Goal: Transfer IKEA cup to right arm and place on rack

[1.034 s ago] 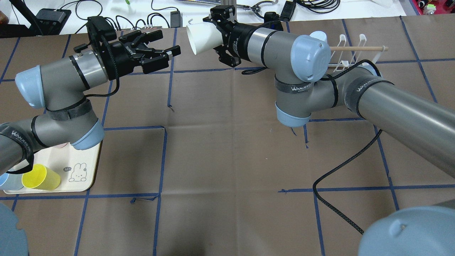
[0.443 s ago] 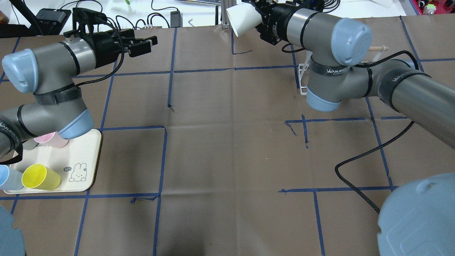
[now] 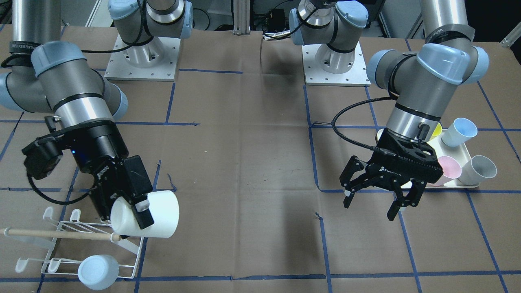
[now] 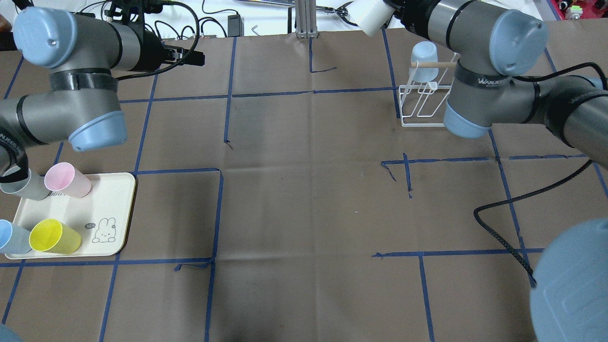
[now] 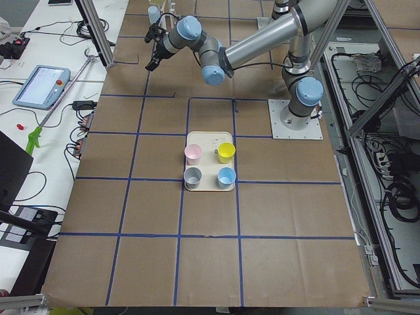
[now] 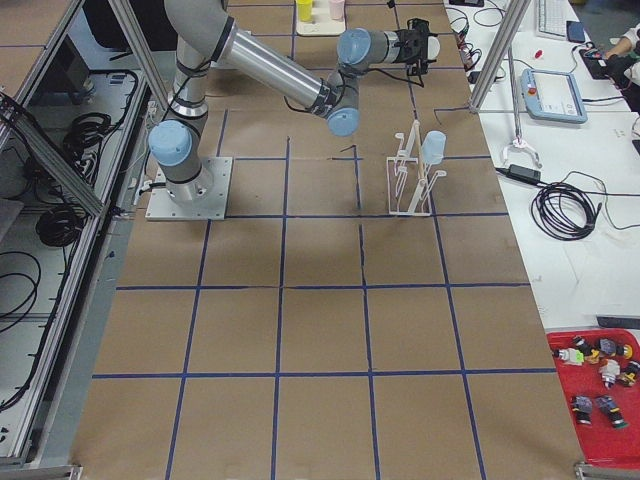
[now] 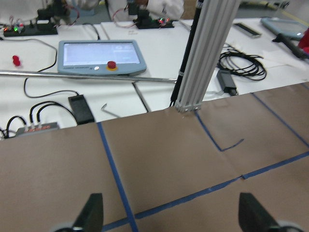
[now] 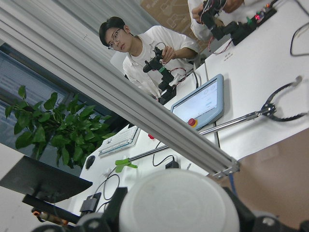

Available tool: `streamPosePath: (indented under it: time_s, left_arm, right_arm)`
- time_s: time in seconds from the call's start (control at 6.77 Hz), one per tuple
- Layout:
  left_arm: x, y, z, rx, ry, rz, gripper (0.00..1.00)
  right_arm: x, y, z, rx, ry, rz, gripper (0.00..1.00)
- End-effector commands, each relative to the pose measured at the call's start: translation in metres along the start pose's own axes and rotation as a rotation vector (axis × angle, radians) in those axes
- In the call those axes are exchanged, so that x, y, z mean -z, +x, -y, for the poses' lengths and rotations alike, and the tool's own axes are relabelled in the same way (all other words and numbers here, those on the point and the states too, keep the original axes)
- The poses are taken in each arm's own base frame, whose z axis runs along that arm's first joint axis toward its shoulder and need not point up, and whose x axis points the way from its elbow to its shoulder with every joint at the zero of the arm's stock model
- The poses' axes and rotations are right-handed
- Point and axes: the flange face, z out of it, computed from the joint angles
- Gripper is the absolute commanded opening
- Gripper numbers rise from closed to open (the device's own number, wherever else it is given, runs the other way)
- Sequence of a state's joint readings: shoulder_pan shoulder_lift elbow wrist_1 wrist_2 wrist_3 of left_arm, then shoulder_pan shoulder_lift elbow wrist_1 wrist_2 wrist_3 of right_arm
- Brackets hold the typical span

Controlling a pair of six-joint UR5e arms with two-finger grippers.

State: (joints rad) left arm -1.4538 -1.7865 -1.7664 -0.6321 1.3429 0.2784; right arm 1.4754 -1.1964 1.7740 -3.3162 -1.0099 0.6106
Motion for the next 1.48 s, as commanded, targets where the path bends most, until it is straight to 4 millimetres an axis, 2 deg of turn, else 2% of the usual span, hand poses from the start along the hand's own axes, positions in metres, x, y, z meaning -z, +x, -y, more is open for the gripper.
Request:
streamPosePath:
  time_s: [0.0, 0.3, 0.44, 0.59, 0.74, 0.89, 1.33]
  left_arm:
    - [0.042, 0.031, 0.000, 0.121, -0.333, 0.071, 0.99]
    - [0.095, 0.043, -0.019, 0.220, -0.516, 0.094, 0.99]
    - [0.120, 0.057, -0.032, 0.210, -0.524, 0.100, 0.99]
    - [0.122, 0.062, -0.035, 0.207, -0.521, 0.101, 0.99]
    - [0.122, 0.063, -0.035, 0.220, -0.517, 0.103, 0.99]
    - [0.122, 0.063, -0.035, 0.220, -0.514, 0.103, 0.99]
    - [0.121, 0.063, -0.034, 0.216, -0.510, 0.105, 0.99]
  right_arm:
    - [0.028, 0.056, 0.052, 0.282, -0.034, -0.135, 0.11]
    - [0.042, 0.092, 0.106, 0.485, -0.053, -0.213, 0.11]
    - [0.035, 0.132, 0.120, 0.504, -0.060, -0.248, 0.11]
    - [0.029, 0.163, 0.127, 0.558, -0.076, -0.274, 0.12]
    - [0.035, 0.195, 0.140, 0.639, -0.086, -0.299, 0.12]
    - [0.027, 0.214, 0.138, 0.655, -0.130, -0.304, 0.12]
    - [0.020, 0.230, 0.127, 0.649, -0.180, -0.312, 0.12]
